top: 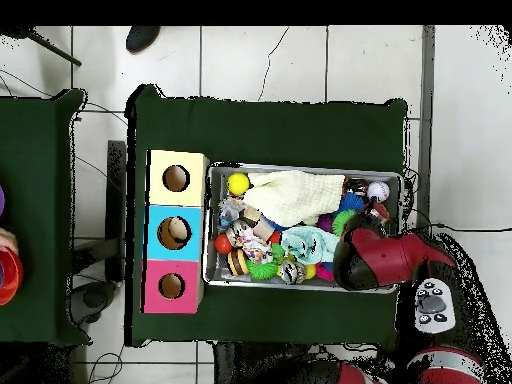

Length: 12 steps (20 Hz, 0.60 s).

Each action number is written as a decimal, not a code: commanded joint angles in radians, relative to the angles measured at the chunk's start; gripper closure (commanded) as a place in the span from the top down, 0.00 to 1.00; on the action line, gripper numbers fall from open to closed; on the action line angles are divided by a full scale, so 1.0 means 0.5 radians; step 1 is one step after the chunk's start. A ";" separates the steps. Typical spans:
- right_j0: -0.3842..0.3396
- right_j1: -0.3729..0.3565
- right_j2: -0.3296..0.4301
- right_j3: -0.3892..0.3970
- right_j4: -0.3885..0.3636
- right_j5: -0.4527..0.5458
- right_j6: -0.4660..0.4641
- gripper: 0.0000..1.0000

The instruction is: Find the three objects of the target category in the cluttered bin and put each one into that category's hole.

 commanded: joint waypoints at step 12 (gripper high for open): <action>0.008 0.439 -0.190 -0.345 0.002 -0.341 0.227 1.00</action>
